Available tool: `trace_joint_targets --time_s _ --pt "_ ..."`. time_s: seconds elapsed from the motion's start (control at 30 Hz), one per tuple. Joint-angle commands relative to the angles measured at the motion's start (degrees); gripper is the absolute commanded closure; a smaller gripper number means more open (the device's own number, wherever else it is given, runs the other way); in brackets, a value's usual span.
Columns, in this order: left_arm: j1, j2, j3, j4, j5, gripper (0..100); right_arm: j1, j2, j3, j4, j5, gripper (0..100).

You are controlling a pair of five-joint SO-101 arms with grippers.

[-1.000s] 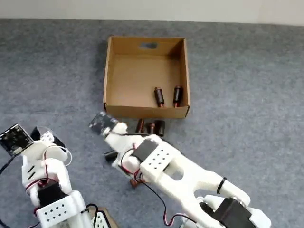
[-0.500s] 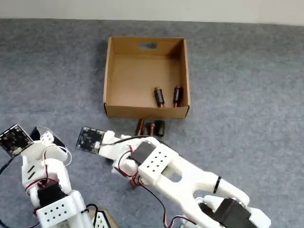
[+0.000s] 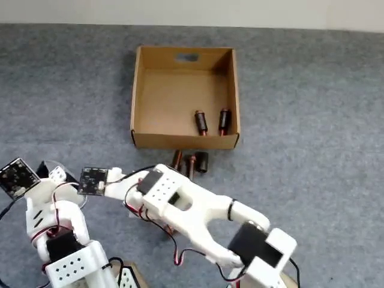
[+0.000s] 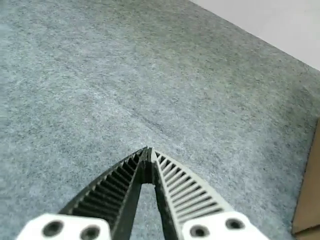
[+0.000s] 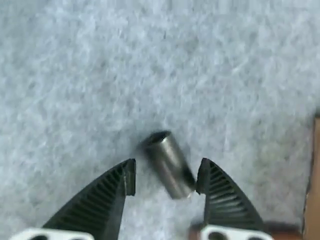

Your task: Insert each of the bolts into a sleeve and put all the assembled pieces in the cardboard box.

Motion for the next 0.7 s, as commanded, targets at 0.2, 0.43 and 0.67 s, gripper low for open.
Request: trace_joint_targets --time_s 0.2,0.43,0.67 --pt "-4.26 -0.84 1.01 -1.67 0.53 99 -0.84 0.48 -3.12 -0.4 4.48 81.4" --pt "-13.23 -0.66 1.01 -6.42 9.05 99 -0.75 0.48 -3.21 0.66 4.66 90.5" --pt "-15.25 -0.4 1.01 -7.74 11.96 99 0.13 0.22 -3.47 2.42 4.48 91.6"
